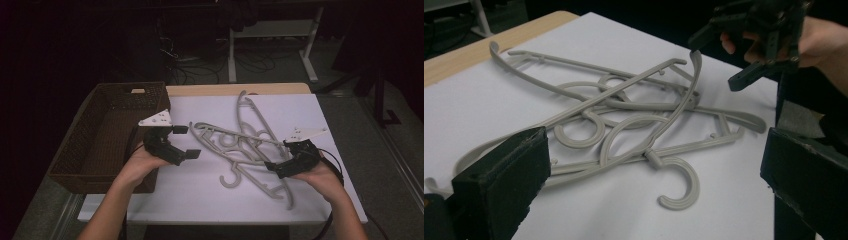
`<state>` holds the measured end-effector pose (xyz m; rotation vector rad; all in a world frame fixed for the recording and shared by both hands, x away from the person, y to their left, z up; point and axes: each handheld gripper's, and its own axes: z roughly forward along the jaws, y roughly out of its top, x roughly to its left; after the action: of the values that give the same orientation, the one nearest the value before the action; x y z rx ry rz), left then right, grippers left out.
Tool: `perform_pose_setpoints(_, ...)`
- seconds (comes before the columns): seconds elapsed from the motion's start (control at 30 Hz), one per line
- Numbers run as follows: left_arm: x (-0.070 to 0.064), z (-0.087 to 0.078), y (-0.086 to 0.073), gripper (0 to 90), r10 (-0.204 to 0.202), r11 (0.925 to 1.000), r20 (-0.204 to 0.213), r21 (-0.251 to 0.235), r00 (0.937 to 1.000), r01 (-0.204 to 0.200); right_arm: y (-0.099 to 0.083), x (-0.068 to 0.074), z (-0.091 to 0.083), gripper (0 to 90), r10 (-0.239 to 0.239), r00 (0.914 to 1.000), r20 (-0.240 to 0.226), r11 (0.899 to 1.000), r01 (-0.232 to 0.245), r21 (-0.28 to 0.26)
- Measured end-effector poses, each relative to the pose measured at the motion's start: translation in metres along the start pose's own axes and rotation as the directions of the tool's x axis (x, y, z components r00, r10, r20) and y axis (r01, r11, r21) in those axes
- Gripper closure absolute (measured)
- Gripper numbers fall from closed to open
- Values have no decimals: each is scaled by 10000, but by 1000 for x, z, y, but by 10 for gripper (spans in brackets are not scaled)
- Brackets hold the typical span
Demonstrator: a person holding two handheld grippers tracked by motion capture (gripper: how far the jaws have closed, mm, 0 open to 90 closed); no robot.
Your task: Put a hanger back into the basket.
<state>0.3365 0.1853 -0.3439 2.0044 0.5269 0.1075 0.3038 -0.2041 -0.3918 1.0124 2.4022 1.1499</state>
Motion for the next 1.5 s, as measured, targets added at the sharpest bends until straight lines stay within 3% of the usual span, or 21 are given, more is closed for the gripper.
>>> perform_pose_setpoints(0.2,1,25,1,76,36,9996,-221,284,9997,-30,0,0,-1,0,53,10000,-30,10000,-53,-39)
perform_pose_setpoints(0.33,6,40,-1,171,71,9990,-487,448,9988,-49,0,-1,-1,0,54,10000,-40,10000,-54,-41)
perform_pose_setpoints(0.37,8,45,-1,233,165,9985,-628,534,9979,-132,0,-1,-1,0,82,10000,-36,9999,-82,-61)
perform_pose_setpoints(0.43,11,51,-2,257,150,9983,-701,580,9974,-109,0,-1,-1,0,85,10000,-32,9999,-85,-66)
perform_pose_setpoints(0.53,18,64,-6,442,148,9965,-824,829,9965,-79,0,-2,-1,0,124,9999,-41,9999,-124,-78)
perform_pose_setpoints(0.57,20,68,-7,442,134,9959,-834,900,9964,-59,0,-2,-2,0,133,9999,-38,9999,-134,-80)
perform_pose_setpoints(0.63,25,75,-11,556,112,9945,-970,1046,9952,-10,-1,-2,-2,0,128,9999,-58,9998,-128,-127)
perform_pose_setpoints(0.8,39,92,-19,732,-13,9883,-1210,1509,9927,197,-1,-3,-3,0,144,9999,-65,9998,-145,-134)
perform_pose_setpoints(1.0,54,106,-27,897,150,9746,-1767,2227,9841,252,-1,-3,-2,0,135,9999,-87,9998,-137,-136)
perform_pose_setpoints(1.13,63,114,-31,899,316,9630,-2081,2684,9776,261,-1,-3,-2,0,153,9998,-84,9998,-154,-127)
perform_pose_setpoints(1.2,66,119,-33,899,423,9508,-2131,3087,9761,262,-1,-3,-3,0,168,9998,-92,9998,-169,-135)
perform_pose_setpoints(1.23,66,119,-33,899,423,9508,-2131,3087,9761,262,-1,-3,-3,0,168,9998,-92,9998,-169,-135)
perform_pose_setpoints(1.27,67,120,-34,899,473,9450,-2132,3260,9759,254,-1,-4,-3,0,174,9998,-94,9997,-175,-144)
perform_pose_setpoints(1.3,67,120,-34,900,473,9450,-2132,3260,9759,254,-1,-4,-3,0,174,9998,-94,9997,-175,-144)
perform_pose_setpoints(1.37,68,123,-36,900,575,9370,-2166,3485,9746,222,-1,-4,-2,0,175,9998,-89,9998,-176,-132)
perform_pose_setpoints(1.5,67,124,-37,900,653,9279,-2158,3722,9743,202,-1,-4,-3,0,174,9998,-88,9998,-175,-137)
